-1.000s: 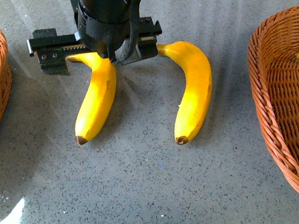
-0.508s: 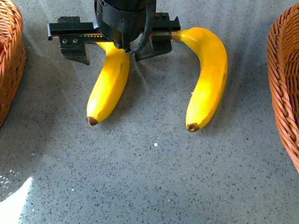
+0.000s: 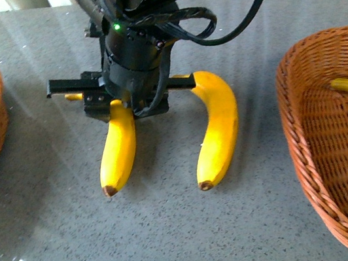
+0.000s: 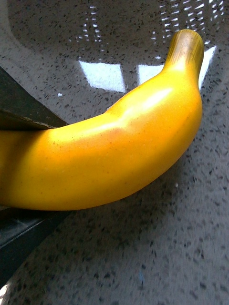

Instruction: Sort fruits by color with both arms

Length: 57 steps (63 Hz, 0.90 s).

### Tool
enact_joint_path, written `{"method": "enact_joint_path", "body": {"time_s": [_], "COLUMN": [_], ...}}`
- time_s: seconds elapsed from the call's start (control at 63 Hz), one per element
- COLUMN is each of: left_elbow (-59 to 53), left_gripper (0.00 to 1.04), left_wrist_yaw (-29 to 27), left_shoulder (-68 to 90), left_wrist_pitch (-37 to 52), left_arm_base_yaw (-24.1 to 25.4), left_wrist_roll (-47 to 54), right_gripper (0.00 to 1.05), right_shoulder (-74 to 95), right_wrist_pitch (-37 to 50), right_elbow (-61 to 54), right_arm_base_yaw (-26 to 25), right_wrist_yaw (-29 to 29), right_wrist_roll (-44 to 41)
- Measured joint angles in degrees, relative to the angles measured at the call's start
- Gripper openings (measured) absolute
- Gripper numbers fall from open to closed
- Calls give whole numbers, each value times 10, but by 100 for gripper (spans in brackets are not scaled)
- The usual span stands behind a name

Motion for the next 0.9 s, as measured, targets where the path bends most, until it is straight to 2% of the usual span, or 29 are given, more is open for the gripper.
{"method": "enact_joint_path", "body": {"time_s": [0.206,0.476,0.73,0.905], "left_elbow": [0,0,0,0], "left_gripper": [96,96,96,96], "left_wrist_yaw": [0,0,0,0], "left_shoulder": [0,0,0,0], "left_wrist_pitch": [0,0,0,0], "left_arm_base_yaw": [0,0,0,0], "left_wrist_roll": [0,0,0,0], "right_gripper": [31,31,31,31], "right_shoulder": [-99,-295,-372,-372], "right_wrist_pitch": [44,96,110,122], "right_elbow": [-70,-219,-382,-442], "right_arm_base_yaw": [-51,-160,-260,-282], "right_wrist_yaw": [0,-28,-36,-36], "right_wrist_roll": [-9,-28,-64,-66]}}
